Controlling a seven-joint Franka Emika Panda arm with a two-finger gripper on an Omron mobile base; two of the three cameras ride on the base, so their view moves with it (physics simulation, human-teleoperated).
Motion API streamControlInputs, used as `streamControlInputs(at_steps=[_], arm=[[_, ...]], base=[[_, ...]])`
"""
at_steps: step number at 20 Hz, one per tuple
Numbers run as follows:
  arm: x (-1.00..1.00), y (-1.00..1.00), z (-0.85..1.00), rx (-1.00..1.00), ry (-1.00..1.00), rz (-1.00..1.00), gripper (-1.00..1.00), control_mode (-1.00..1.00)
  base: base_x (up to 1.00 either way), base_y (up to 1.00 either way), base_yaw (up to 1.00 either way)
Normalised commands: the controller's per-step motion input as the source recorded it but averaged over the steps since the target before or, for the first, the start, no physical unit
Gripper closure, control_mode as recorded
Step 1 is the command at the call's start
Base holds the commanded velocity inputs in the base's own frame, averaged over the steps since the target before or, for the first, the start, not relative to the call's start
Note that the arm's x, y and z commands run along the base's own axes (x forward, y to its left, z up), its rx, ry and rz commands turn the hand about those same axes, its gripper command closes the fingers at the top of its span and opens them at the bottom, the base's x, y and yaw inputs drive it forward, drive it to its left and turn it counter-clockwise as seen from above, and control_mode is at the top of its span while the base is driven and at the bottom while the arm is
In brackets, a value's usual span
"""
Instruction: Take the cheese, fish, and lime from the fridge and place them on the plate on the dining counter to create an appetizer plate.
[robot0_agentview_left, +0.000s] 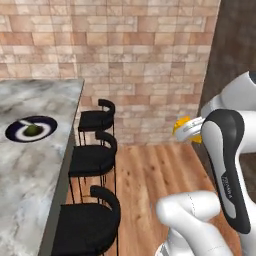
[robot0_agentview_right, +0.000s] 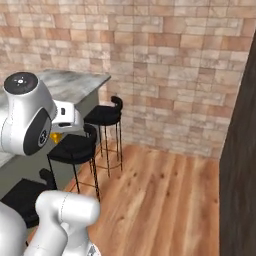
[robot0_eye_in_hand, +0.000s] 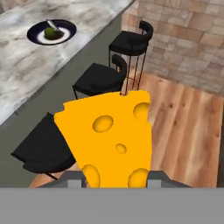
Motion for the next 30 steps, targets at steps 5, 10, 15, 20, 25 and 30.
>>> streamControlInputs(at_steps=[5, 10, 15, 20, 25, 30], arm=[[0.0, 0.0, 0.0, 0.0, 0.0, 0.0, 1.0, 1.0], [0.0, 0.0, 0.0, 0.0, 0.0, 0.0, 1.0, 1.0], [0.0, 0.0, 0.0, 0.0, 0.0, 0.0, 1.0, 1.0], [0.0, 0.0, 0.0, 0.0, 0.0, 0.0, 1.0, 1.0], [0.0, 0.0, 0.0, 0.0, 0.0, 0.0, 1.0, 1.0], [0.0, 0.0, 0.0, 0.0, 0.0, 0.0, 1.0, 1.0]], base=[[0.93, -0.16, 0.49], [0.99, -0.3, 0.48], [1.0, -0.57, 0.43], [1.0, -0.7, 0.38], [1.0, -0.65, 0.35], [1.0, -0.77, 0.33]])
